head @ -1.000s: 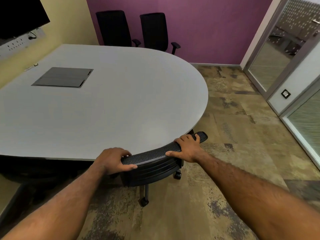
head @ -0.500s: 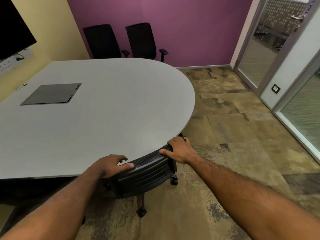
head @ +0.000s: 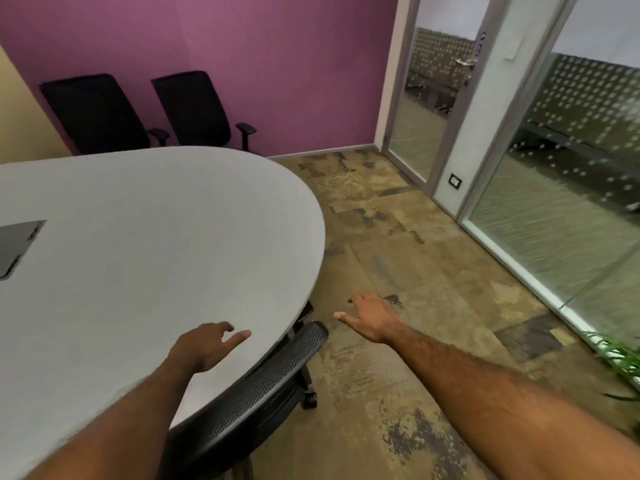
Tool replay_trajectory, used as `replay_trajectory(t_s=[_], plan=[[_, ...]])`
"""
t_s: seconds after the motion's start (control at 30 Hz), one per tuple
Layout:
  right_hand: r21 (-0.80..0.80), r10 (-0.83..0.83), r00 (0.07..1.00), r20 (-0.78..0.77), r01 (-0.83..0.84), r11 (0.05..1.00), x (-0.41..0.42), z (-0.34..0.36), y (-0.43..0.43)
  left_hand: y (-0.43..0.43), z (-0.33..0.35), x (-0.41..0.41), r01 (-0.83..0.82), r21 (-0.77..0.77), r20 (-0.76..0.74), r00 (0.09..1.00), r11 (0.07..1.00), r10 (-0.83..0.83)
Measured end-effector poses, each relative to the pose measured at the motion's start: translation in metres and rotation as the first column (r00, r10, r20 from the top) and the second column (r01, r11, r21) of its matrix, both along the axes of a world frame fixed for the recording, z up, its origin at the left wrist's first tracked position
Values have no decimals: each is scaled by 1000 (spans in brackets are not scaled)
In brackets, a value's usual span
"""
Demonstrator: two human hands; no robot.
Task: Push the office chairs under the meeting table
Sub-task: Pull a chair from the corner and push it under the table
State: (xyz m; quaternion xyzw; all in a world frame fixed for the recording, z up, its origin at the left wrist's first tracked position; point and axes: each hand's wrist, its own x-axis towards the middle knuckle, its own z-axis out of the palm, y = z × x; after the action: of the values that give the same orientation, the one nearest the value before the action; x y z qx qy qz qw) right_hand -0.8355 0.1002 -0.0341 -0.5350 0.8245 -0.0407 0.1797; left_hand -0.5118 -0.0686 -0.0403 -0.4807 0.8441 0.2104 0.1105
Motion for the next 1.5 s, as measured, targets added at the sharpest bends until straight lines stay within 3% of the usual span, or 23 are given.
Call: replay_trajectory(t_s=[0.27, 0.63, 1.13, 1.5], plan=[[-5, -198, 980, 0, 198, 980, -57, 6, -12, -59, -8, -62, 46, 3, -16, 999, 999, -46], [-10, -321, 947, 13, 321, 947, -145, -5, -30, -112, -21, -180, 144, 6, 20, 989, 990, -144], [-16, -212, 977, -24, 212, 977, -374, 4, -139, -192, -17, -391, 37, -73, -80, 996, 997, -43], [-18, -157, 987, -16, 157, 987, -477, 0, -243, -260, -17, -506, 124, -102, -54, 990, 987, -130]])
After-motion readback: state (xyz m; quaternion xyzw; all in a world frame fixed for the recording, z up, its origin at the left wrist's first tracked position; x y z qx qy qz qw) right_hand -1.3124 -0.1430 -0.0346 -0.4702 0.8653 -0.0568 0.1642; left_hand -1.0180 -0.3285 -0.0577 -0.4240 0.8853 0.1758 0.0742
